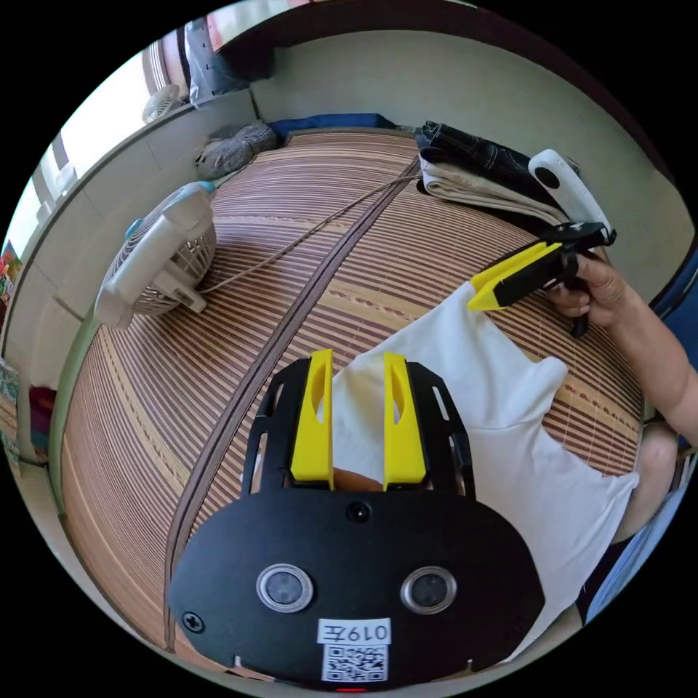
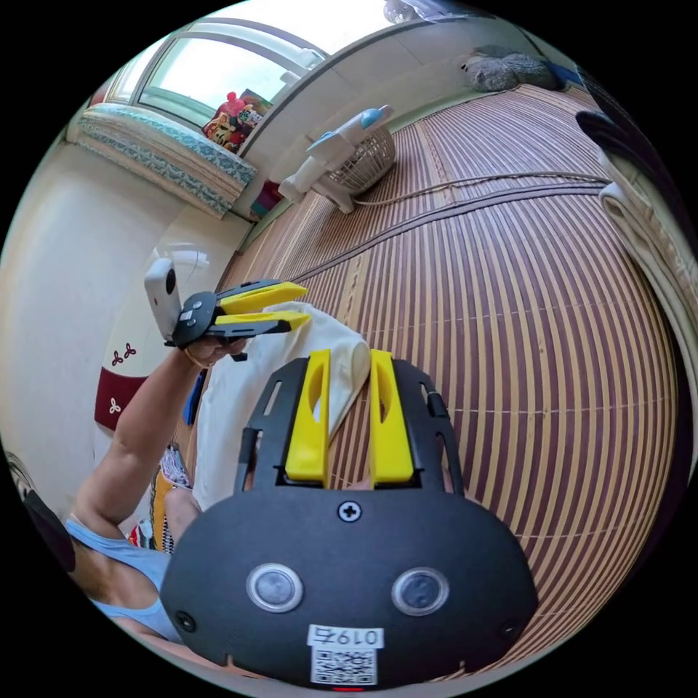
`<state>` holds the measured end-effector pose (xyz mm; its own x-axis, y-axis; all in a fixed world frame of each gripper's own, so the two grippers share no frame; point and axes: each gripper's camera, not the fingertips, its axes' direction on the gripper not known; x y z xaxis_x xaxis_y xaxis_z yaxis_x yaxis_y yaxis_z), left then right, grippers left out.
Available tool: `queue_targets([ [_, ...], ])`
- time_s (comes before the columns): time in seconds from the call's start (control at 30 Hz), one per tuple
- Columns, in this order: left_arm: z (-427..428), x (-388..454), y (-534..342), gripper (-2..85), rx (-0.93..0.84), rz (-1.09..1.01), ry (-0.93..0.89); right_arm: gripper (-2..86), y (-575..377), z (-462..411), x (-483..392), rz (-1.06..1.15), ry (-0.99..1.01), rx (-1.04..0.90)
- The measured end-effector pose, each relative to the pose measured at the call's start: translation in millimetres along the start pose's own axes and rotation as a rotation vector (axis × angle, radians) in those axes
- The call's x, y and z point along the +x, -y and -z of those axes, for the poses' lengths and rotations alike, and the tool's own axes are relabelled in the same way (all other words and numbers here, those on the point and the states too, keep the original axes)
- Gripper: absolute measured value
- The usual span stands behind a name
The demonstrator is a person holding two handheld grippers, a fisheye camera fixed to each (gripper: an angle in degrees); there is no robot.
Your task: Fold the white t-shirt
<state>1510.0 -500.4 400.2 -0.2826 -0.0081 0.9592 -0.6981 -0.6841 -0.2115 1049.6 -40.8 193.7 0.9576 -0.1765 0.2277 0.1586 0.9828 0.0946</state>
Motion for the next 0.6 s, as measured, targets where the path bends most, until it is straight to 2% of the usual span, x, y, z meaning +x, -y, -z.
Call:
queue_targets([
  [0.33, -25.7, -32.5, 25.2, 3.7, -0.083, -0.018, -0.078, 5.1, -0.4, 3.4, 6.6, 0.009, -0.005, 0.009],
  [0.4, -26.8, -39.6, 26.8, 2.3, -0.075, -0.011, -0.087, 0.9, -1.9, 3.9, 8.0, 0.007, -0.013, 0.022],
  [0.6, -20.7, -69.5, 23.2, 0.7, -0.017, 0.060, -0.125, -0.7, -5.2, 13.3, 5.1, 0.010, -0.056, 0.086],
])
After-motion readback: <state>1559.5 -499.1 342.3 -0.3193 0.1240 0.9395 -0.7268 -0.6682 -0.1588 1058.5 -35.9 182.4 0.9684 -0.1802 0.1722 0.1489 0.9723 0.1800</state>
